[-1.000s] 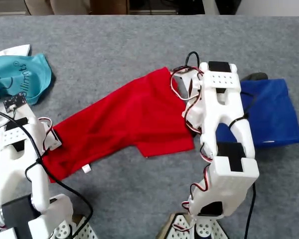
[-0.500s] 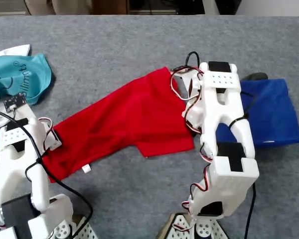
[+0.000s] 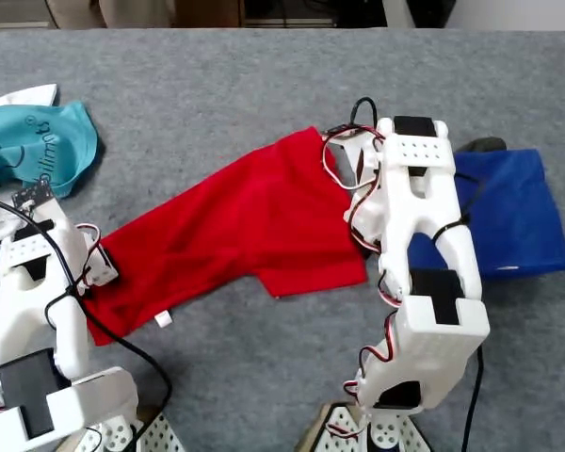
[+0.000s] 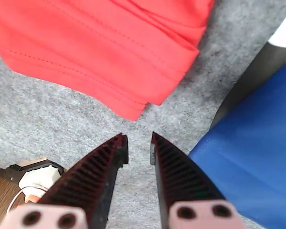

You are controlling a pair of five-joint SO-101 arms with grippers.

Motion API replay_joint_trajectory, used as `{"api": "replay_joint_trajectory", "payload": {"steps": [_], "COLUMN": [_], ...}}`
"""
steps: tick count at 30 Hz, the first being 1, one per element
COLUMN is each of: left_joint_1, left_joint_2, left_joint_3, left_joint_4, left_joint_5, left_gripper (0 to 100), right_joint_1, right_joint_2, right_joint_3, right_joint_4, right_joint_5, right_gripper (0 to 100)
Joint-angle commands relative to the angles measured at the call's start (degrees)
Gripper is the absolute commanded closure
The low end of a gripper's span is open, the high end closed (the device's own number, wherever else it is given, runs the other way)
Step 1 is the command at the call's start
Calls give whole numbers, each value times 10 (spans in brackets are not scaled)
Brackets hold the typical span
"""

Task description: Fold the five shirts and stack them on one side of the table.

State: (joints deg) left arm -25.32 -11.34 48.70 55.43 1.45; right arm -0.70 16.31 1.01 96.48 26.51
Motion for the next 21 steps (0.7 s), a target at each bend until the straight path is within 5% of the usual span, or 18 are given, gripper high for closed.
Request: {"api": "replay_joint_trajectory", "payload": {"steps": [1,21], "left_joint_1": [-2,-1], "left_joint_2": [4,3], "left_joint_3": [-10,-10], "left_joint_4": [-3,-3], "left_joint_5": [-3,-2], "left_gripper": [883,951], "right_joint_1": [9,5], "right_joint_2": [-36,-36], "right_joint_3": [-4,-5], "right_joint_4": [-5,-14], "right_joint_5": [4,-3], "right_gripper": [896,893]}}
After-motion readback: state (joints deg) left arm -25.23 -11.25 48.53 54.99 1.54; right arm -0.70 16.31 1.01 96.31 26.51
